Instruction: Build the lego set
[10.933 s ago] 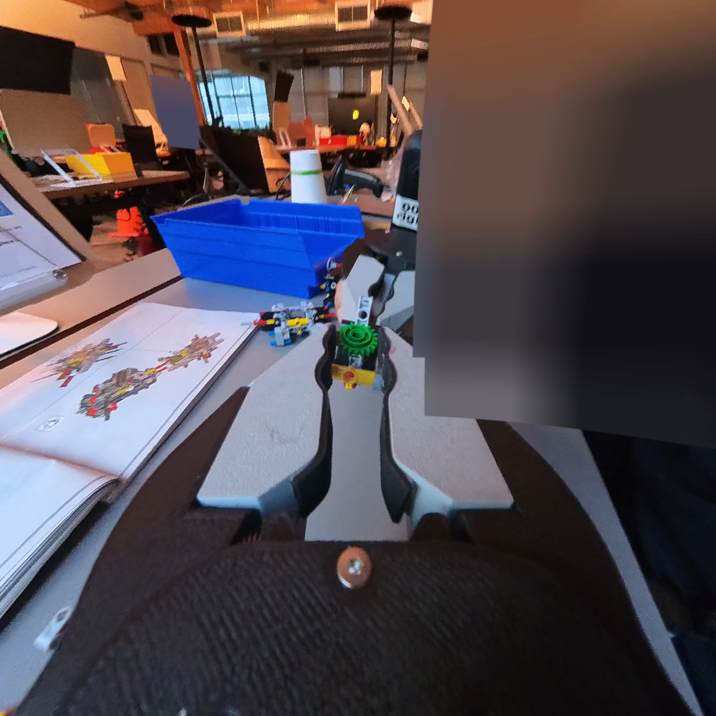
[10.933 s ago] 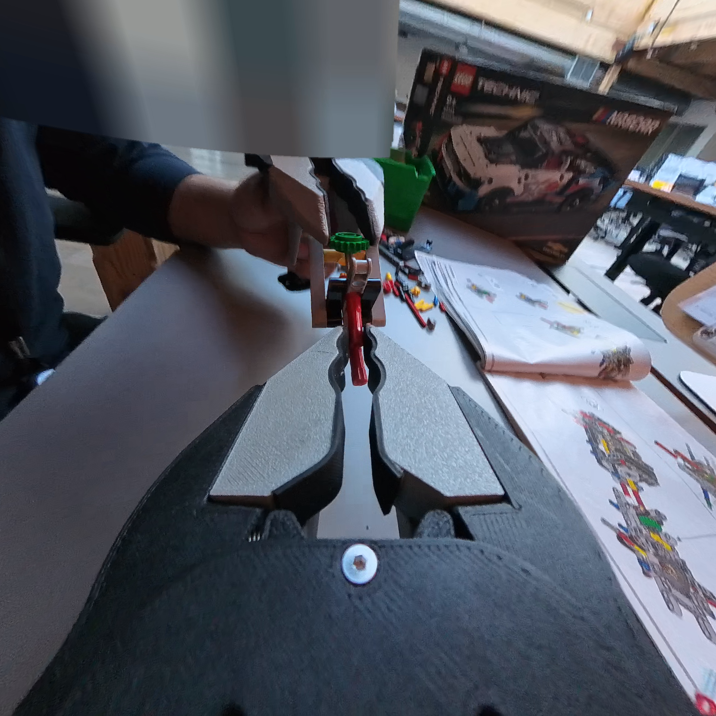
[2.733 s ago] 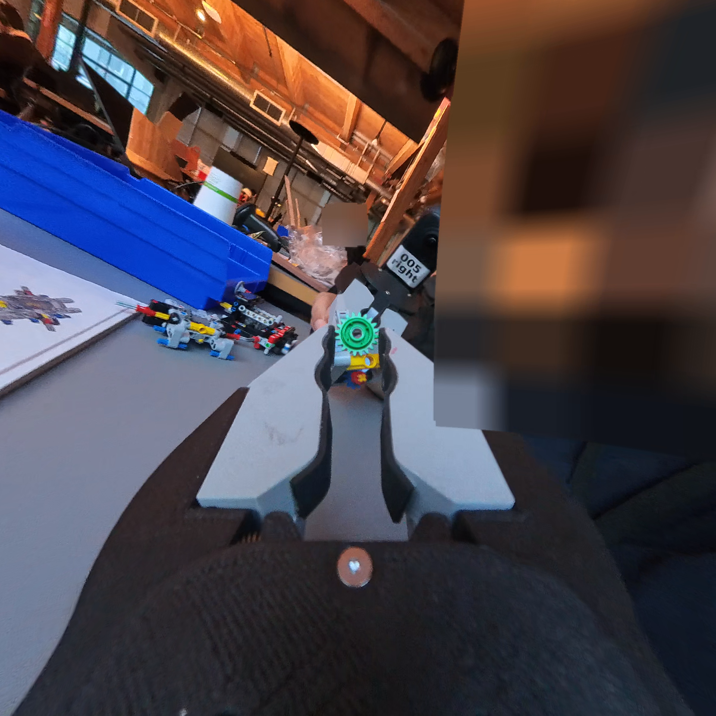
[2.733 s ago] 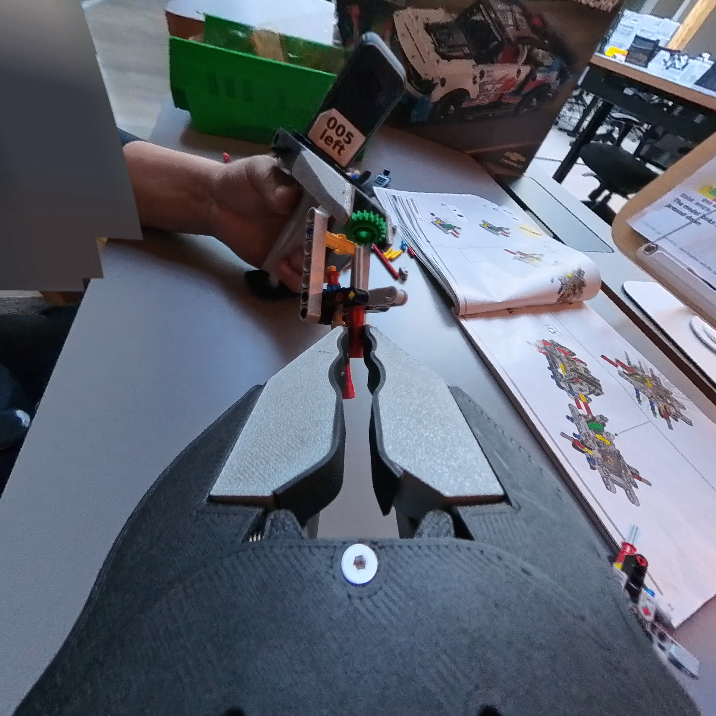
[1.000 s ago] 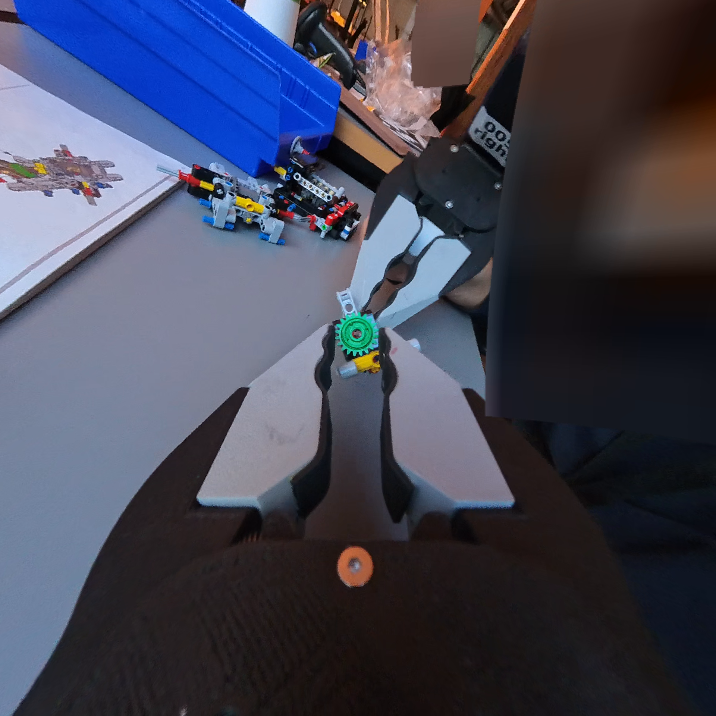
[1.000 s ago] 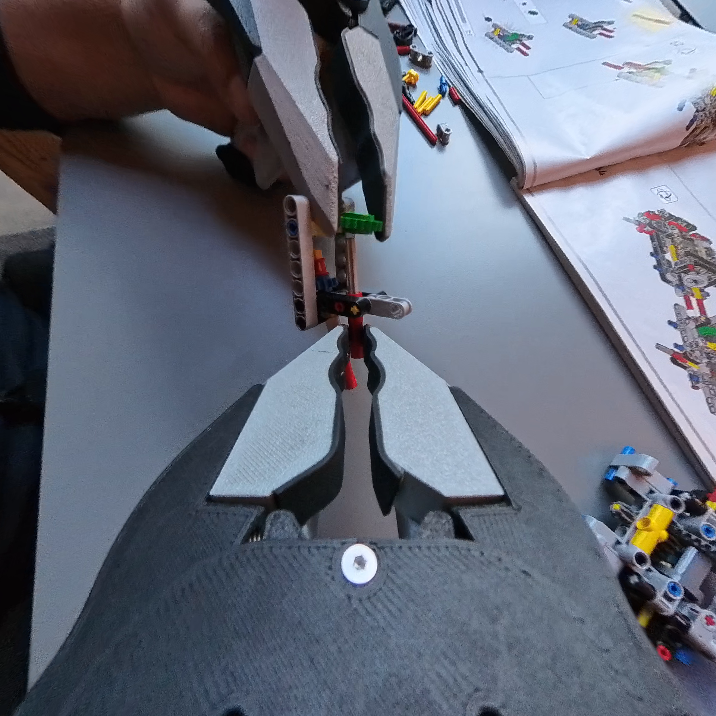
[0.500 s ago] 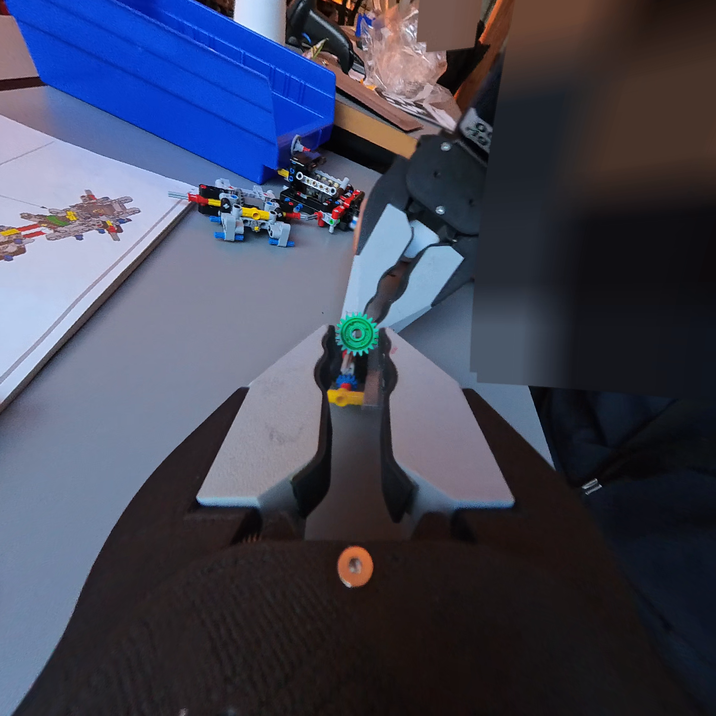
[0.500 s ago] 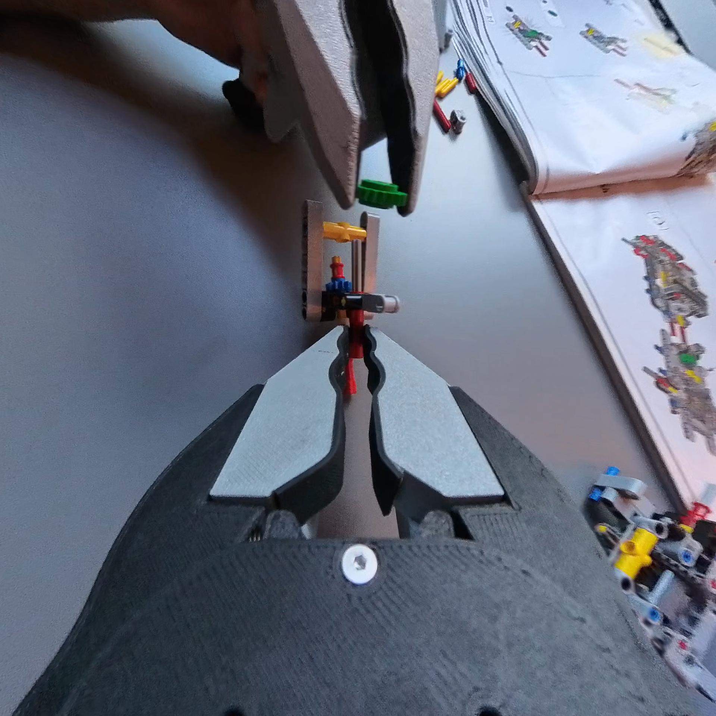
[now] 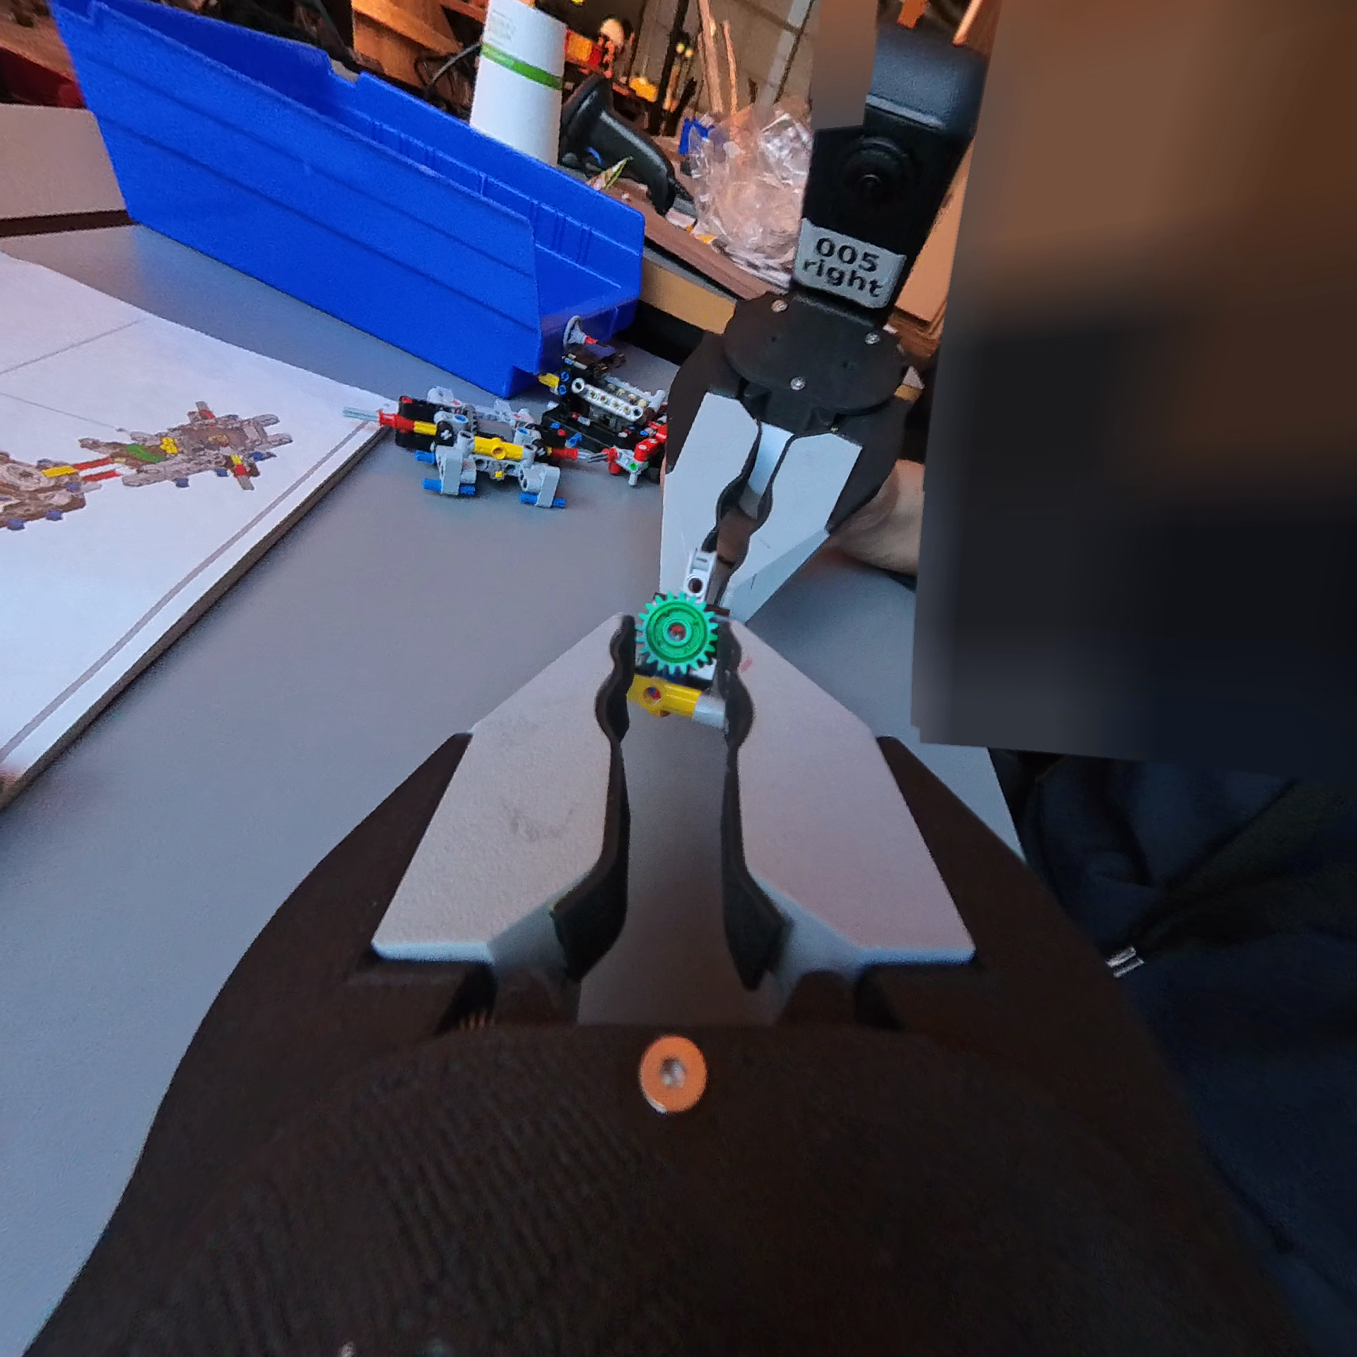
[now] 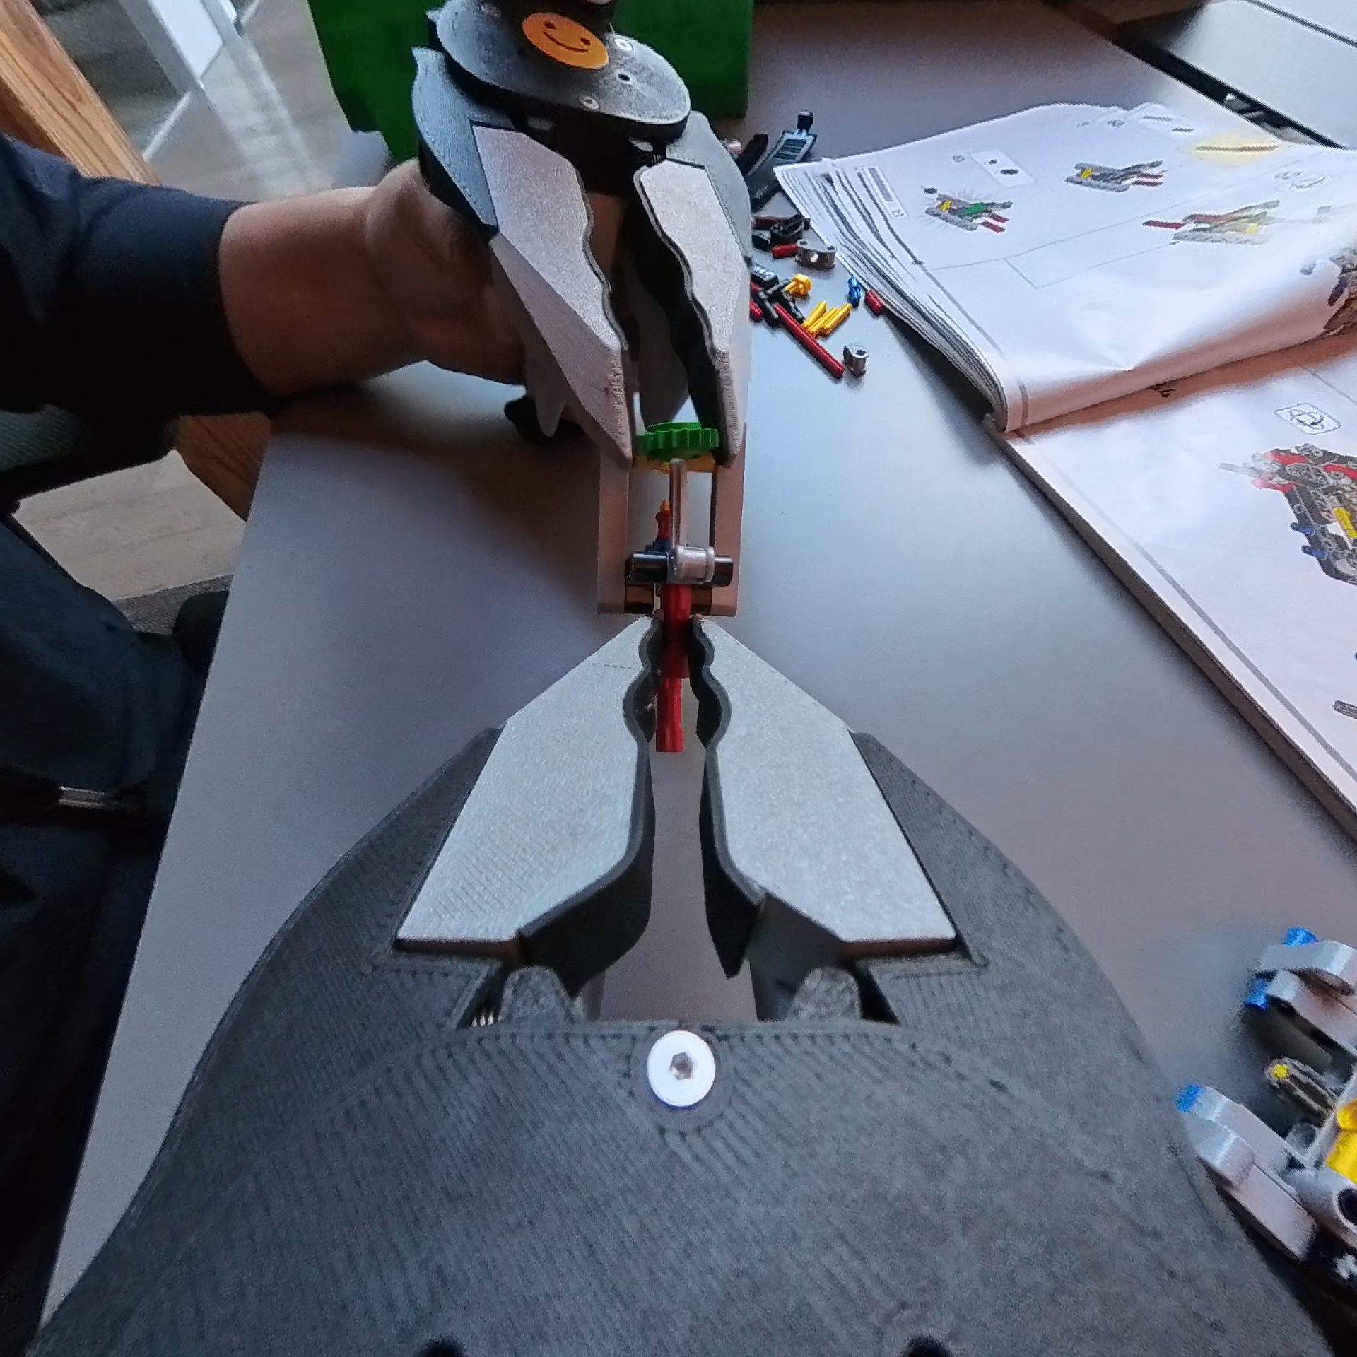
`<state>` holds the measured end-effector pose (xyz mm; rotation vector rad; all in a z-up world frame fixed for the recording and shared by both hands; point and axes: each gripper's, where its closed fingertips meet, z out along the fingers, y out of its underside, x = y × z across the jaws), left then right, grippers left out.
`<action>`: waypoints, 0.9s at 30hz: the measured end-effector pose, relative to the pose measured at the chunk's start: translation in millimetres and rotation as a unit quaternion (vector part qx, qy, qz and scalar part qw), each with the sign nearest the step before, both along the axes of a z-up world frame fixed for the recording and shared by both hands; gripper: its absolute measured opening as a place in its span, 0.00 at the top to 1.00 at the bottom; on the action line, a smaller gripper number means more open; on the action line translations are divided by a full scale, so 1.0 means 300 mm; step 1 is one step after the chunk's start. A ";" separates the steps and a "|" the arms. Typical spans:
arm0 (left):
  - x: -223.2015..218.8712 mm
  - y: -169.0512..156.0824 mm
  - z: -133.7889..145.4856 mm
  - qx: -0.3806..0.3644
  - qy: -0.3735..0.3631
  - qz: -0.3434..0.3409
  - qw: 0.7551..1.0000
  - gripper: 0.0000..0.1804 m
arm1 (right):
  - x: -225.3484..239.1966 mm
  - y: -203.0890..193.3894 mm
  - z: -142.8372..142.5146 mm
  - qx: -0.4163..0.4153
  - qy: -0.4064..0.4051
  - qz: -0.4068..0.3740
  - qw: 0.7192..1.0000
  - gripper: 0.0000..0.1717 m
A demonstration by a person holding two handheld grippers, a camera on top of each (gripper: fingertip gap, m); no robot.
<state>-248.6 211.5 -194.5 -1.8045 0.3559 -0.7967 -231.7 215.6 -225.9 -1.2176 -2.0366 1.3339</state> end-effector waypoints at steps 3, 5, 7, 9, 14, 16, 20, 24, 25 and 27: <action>0.003 0.000 0.028 0.017 -0.030 -0.001 0.999 0.90 | 0.000 -0.006 0.020 -0.019 0.011 0.004 1.000 0.98; -0.001 0.000 0.038 0.018 -0.049 0.000 0.999 0.90 | -0.001 -0.006 0.033 -0.034 0.017 0.003 0.999 0.98; -0.002 -0.001 0.047 0.021 -0.066 -0.001 0.998 0.90 | -0.001 -0.007 0.043 -0.048 0.020 0.004 0.999 0.98; 0.001 -0.003 0.063 0.027 -0.090 -0.005 0.996 0.90 | -0.001 -0.010 0.053 -0.060 0.024 0.005 0.998 0.98; 0.008 -0.010 0.097 0.013 -0.200 -0.029 0.979 0.90 | 0.000 -0.023 0.075 -0.094 0.026 0.011 0.995 0.98; -0.003 -0.007 0.100 0.007 -0.228 -0.027 0.973 0.90 | 0.001 -0.024 0.078 -0.098 0.026 0.011 0.995 0.98; -0.018 -0.001 0.092 0.002 -0.230 -0.013 0.973 0.90 | 0.002 -0.021 0.081 -0.099 0.022 0.008 0.995 0.98; -0.015 0.000 0.077 -0.011 -0.219 -0.012 0.976 0.90 | 0.000 -0.013 0.075 -0.100 0.016 0.002 0.995 0.98; -0.013 0.000 0.073 -0.014 -0.215 -0.012 0.976 0.90 | 0.000 -0.013 0.073 -0.101 0.015 0.001 0.995 0.98; -0.012 0.001 0.070 -0.017 -0.212 -0.011 0.977 0.90 | 0.000 -0.013 0.068 -0.098 0.012 0.001 0.995 0.98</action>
